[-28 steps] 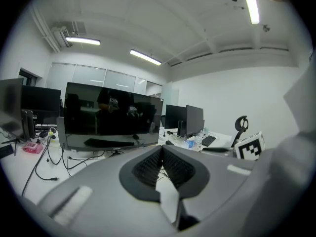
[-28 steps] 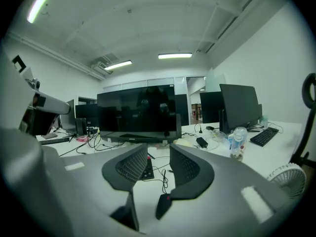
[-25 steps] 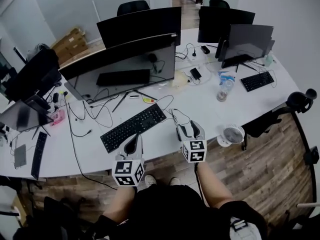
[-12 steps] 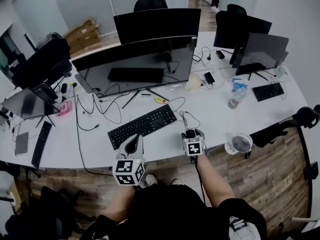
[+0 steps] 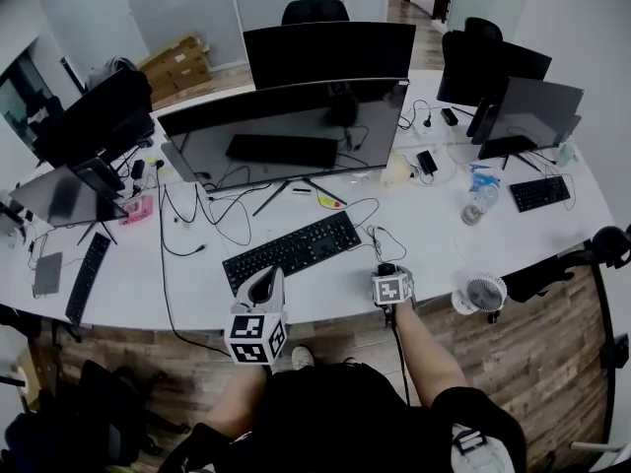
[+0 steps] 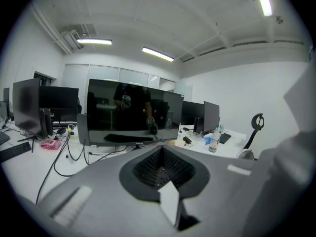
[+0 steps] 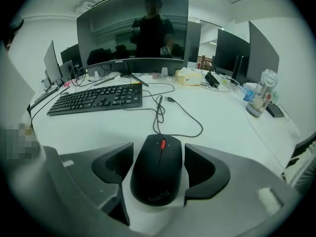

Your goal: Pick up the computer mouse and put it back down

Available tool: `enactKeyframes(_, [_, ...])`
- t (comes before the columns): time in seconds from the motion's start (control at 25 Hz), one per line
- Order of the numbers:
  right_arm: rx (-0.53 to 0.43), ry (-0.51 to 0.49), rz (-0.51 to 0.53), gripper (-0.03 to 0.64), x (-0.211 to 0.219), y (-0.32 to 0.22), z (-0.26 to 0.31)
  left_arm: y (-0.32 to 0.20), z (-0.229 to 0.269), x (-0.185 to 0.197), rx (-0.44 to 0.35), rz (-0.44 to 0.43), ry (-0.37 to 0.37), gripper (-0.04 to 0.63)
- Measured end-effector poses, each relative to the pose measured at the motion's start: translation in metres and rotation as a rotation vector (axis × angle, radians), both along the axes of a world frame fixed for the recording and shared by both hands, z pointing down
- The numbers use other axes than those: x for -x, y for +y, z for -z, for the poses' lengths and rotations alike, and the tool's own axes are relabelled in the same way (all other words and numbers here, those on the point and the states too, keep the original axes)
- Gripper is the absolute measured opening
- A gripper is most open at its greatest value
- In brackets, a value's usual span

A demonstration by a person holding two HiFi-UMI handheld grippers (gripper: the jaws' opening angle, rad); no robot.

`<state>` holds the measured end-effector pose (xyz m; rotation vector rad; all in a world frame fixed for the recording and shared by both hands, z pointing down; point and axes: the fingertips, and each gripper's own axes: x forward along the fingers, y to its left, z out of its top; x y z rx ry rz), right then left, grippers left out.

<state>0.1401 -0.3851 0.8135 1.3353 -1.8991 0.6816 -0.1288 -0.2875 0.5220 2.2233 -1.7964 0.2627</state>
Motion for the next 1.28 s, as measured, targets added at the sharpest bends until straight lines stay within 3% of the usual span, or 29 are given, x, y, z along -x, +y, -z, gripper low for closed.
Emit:
enactKeyframes(0.52, [-0.042,-0.055,0.014,0.282,-0.003,-0.005,0.029,-0.002,-0.001,0.010,-0.005,0.004,0.030,0.054])
enactKeyframes(0.76, [-0.209,-0.122,0.067,0.281,0.014,-0.011,0.101,-0.004,-0.003,0.002,0.000,-0.022,0.044,0.054])
enactKeyframes(1.28, [-0.701,-0.122,0.079,0.281,0.011,0.000,0.323,-0.011,-0.001,-0.012,-0.002,-0.081,0.059,0.054])
